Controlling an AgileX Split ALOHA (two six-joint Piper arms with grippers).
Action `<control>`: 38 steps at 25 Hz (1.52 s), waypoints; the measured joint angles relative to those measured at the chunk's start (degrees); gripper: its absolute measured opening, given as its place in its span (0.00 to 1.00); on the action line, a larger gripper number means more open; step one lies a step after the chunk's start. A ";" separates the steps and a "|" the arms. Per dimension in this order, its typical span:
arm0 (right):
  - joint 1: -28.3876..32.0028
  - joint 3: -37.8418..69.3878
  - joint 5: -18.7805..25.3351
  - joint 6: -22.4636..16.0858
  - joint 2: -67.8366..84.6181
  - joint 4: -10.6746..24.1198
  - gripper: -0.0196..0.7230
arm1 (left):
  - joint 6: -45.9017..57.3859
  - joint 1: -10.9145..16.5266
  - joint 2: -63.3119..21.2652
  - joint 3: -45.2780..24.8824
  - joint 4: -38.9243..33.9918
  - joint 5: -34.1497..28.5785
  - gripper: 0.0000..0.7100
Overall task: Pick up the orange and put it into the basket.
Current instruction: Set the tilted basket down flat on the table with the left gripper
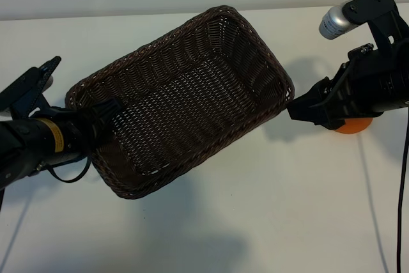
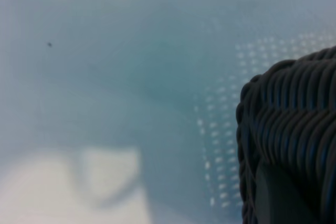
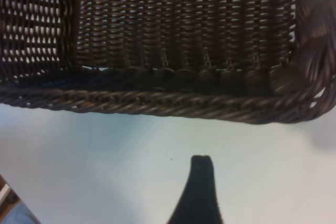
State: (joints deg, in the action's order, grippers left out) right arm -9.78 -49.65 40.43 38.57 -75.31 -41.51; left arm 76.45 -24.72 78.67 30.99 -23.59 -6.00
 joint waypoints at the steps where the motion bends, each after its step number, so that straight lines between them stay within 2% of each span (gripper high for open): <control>1: 0.00 0.00 0.05 0.03 0.00 0.00 0.83 | -1.31 0.00 -0.14 0.61 0.16 -1.47 0.19; 4: 0.00 0.00 0.05 0.07 0.00 0.05 0.83 | -8.34 0.00 -0.82 3.92 4.05 -6.87 0.19; 9: 0.00 0.00 0.05 0.07 0.00 0.05 0.83 | -34.02 0.83 -0.99 11.61 21.70 -14.60 0.19; 12: 0.00 0.00 0.05 0.10 0.00 0.05 0.83 | -49.97 4.10 -0.99 15.38 34.20 -18.71 0.19; 15: 0.00 0.00 0.11 0.10 0.00 0.05 0.83 | -64.05 8.80 -0.99 17.99 44.29 -23.22 0.19; 19: -0.23 0.00 0.31 0.04 0.00 -1.04 0.83 | -76.92 14.88 -1.20 18.86 54.05 -27.75 0.19; 22: -0.50 -0.19 0.47 -0.06 0.00 -2.67 0.83 | -80.86 18.48 -1.20 18.86 56.86 -30.73 0.19; 25: -0.63 -0.25 0.49 -0.11 0.00 -4.01 0.83 | -82.97 20.70 -1.20 18.86 58.30 -33.42 0.19; 35: -0.77 -0.27 0.29 -0.11 0.00 -4.16 0.83 | -85.53 21.26 1.09 18.86 59.93 -33.97 0.19; 38: -0.77 -0.27 0.23 -0.11 -0.06 -2.89 0.83 | -86.71 21.48 3.28 18.91 59.52 -33.69 0.19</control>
State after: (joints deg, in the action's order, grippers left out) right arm -10.56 -49.93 40.66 38.45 -75.37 -44.40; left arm -10.25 -3.24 81.95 49.90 35.94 -39.69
